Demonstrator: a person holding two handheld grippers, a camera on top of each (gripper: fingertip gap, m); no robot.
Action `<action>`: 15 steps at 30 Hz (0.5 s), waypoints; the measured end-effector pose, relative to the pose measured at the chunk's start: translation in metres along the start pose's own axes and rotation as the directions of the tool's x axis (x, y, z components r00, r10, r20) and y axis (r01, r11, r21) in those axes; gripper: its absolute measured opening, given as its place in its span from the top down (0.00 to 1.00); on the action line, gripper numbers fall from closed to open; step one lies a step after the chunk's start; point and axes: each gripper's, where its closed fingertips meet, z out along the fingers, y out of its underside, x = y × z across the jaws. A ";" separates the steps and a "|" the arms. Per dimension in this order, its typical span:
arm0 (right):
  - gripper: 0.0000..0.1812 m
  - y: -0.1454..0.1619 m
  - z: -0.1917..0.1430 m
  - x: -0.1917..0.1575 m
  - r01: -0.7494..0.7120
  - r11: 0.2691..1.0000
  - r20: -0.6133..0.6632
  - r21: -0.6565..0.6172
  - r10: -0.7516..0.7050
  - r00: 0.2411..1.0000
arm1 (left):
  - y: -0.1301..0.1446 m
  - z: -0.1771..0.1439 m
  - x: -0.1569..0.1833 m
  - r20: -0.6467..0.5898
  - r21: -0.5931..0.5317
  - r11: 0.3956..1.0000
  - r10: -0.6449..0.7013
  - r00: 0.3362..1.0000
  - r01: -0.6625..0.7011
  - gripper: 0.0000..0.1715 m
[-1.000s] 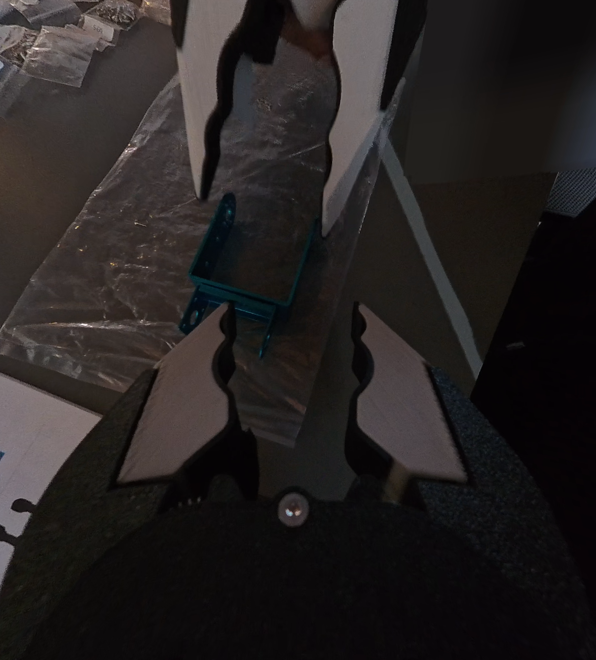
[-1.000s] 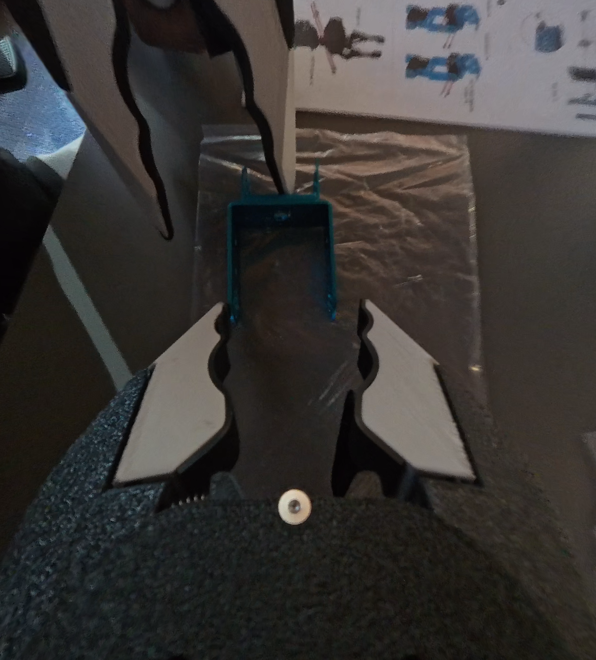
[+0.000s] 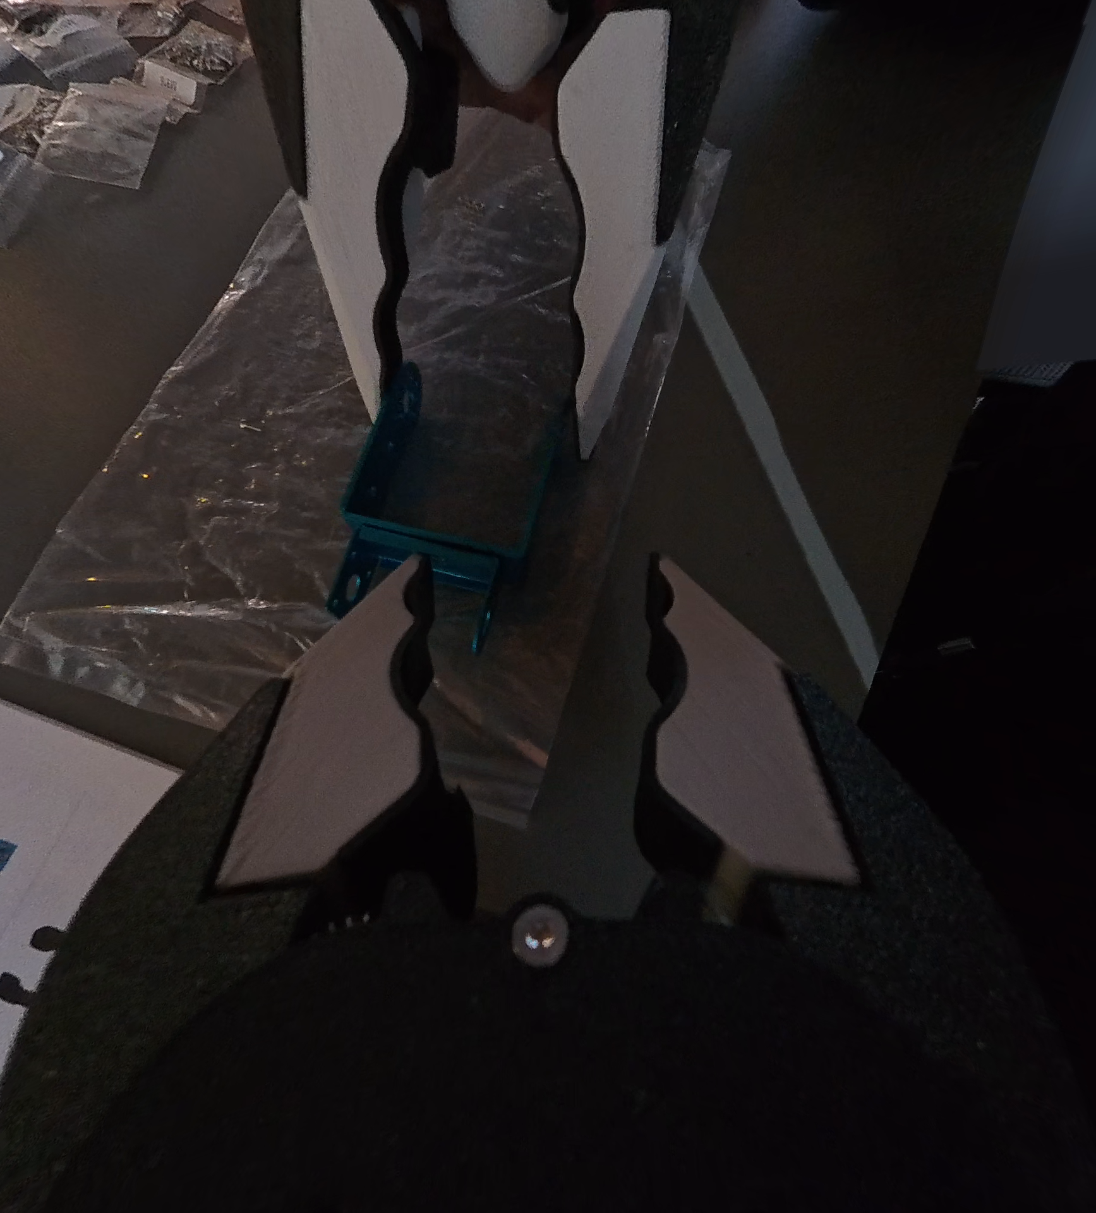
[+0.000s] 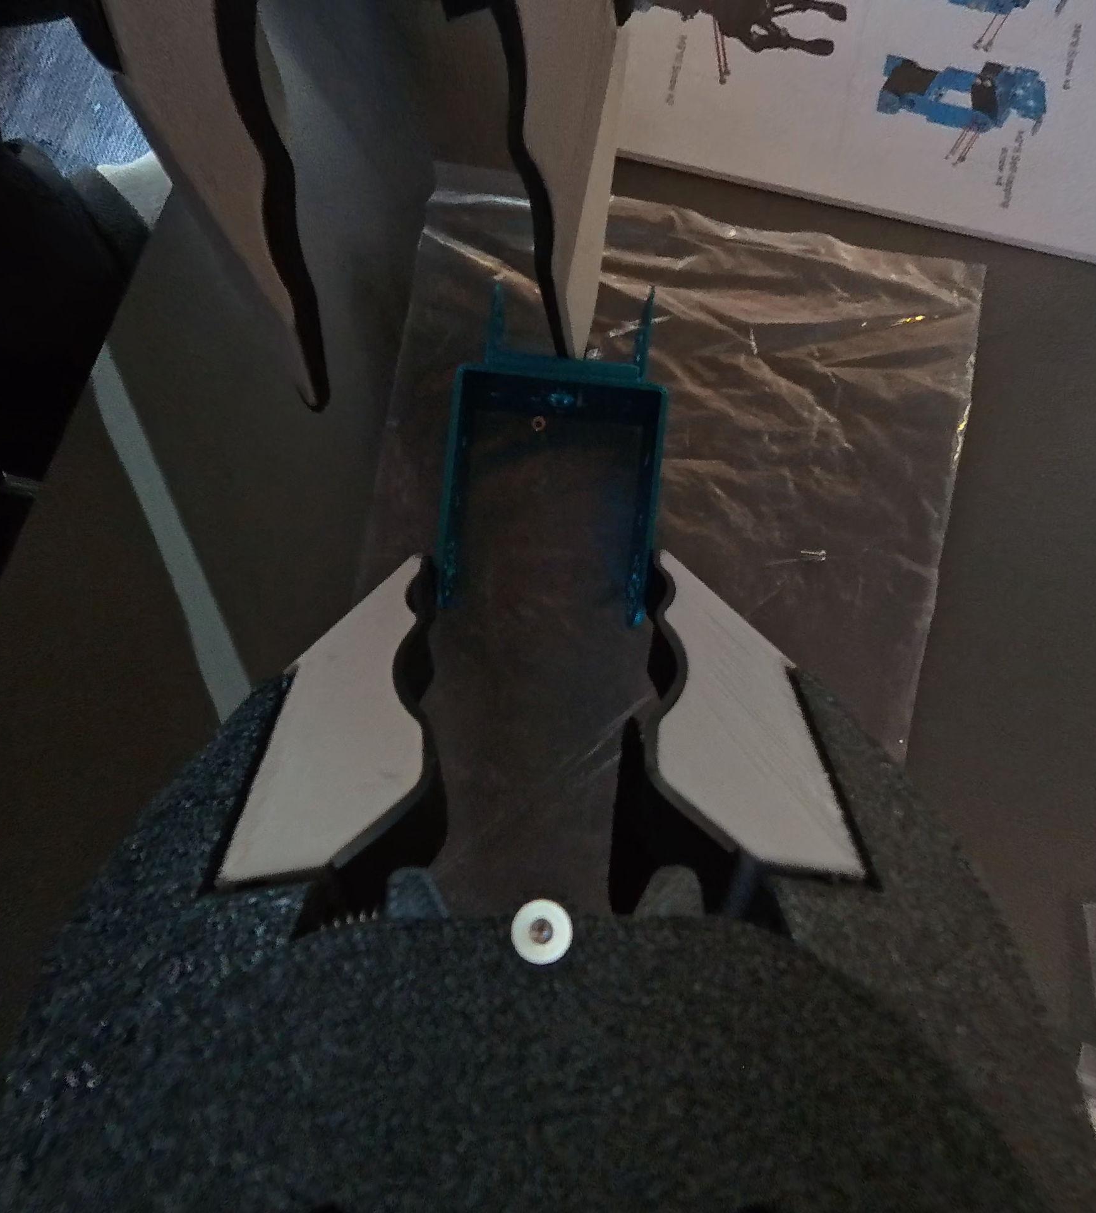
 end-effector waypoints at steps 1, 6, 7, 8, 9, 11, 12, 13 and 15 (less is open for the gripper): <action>0.64 -0.001 0.001 0.000 0.004 1.000 -0.001 -0.005 -0.004 1.000 | 0.000 0.000 0.000 0.002 0.000 1.000 0.001 1.000 -0.001 0.62; 0.64 -0.011 0.001 0.001 0.019 1.000 -0.007 0.003 -0.019 1.000 | 0.004 -0.005 -0.003 0.021 -0.013 1.000 0.002 1.000 -0.002 0.62; 0.64 -0.014 0.002 0.002 0.021 1.000 -0.004 0.007 -0.021 1.000 | 0.005 -0.007 -0.004 0.029 -0.017 1.000 0.002 1.000 -0.001 0.62; 0.64 -0.017 0.003 0.002 0.021 1.000 0.001 0.007 -0.021 1.000 | 0.007 -0.009 -0.005 0.035 -0.019 1.000 0.000 0.999 0.000 0.62; 0.64 -0.019 0.004 0.003 0.024 1.000 0.006 0.004 -0.024 1.000 | 0.008 -0.010 -0.006 0.040 -0.020 1.000 -0.004 0.999 0.004 0.62; 0.64 -0.021 0.009 0.006 0.039 0.999 0.009 -0.007 -0.039 0.999 | 0.010 -0.014 -0.008 0.055 -0.019 1.000 -0.009 0.998 0.010 0.62; 0.64 -0.021 0.011 0.007 0.043 0.999 0.016 -0.012 -0.043 0.999 | 0.011 -0.016 -0.008 0.060 -0.014 1.000 -0.013 0.998 0.014 0.62; 0.64 -0.022 0.014 0.007 0.044 0.999 0.025 -0.014 -0.043 0.999 | 0.012 -0.017 -0.009 0.062 -0.015 1.000 -0.019 0.998 0.020 0.62; 0.63 -0.025 0.019 0.006 0.038 0.999 0.049 -0.002 -0.038 0.998 | 0.015 -0.018 -0.008 0.065 -0.023 1.000 -0.015 0.998 0.017 0.62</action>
